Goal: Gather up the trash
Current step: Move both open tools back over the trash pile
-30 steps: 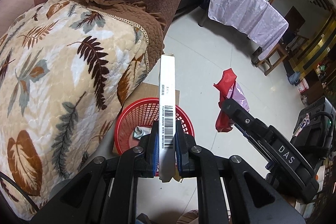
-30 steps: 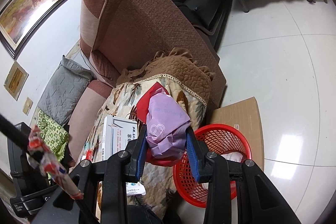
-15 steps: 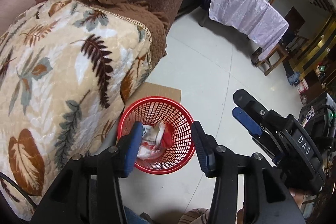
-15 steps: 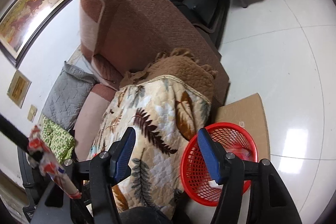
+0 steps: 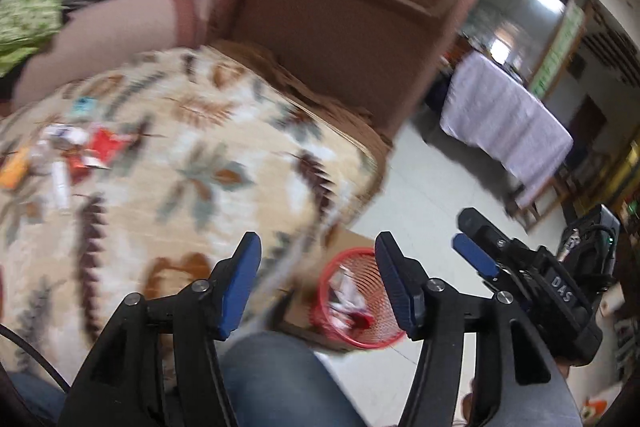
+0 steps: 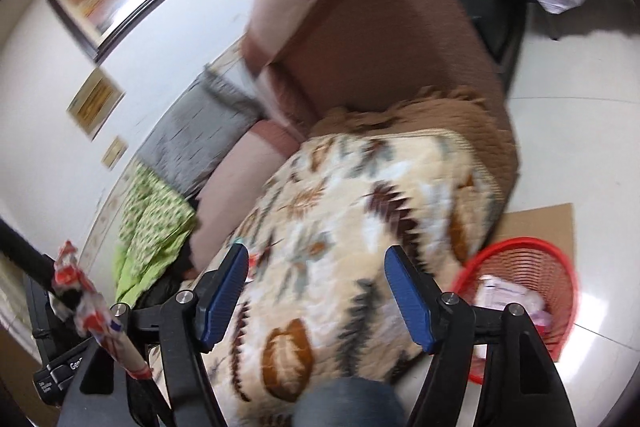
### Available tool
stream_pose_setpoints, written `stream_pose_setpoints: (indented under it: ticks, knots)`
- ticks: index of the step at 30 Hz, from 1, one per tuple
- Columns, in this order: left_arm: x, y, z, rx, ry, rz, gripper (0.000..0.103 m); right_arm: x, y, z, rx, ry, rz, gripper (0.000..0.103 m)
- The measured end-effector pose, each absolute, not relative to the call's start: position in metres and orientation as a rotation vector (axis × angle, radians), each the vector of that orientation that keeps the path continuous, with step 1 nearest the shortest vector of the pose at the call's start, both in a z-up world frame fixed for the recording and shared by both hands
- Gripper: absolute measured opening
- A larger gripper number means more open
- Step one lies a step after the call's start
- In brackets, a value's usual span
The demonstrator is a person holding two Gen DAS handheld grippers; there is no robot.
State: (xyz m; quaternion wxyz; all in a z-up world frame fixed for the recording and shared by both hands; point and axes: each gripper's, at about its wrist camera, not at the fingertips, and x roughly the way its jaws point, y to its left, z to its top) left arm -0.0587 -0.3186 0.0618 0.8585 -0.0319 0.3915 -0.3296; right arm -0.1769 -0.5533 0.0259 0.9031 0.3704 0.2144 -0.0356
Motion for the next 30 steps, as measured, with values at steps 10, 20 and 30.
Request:
stream_pose_setpoints:
  ticks: [10,20,30]
  knots:
    - [-0.016,-0.165,0.065,-0.143,0.721,-0.388,0.060,-0.085,-0.440,0.048,0.603,0.529,0.188,0.075]
    - [0.020,-0.047,0.046,-0.340,0.758,-0.156,0.069,-0.002,-0.343,0.035,0.466,0.631,0.359,0.075]
    - [0.074,0.000,0.041,-0.303,0.761,-0.054,0.080,0.101,-0.269,0.003,0.391,0.740,0.470,0.073]
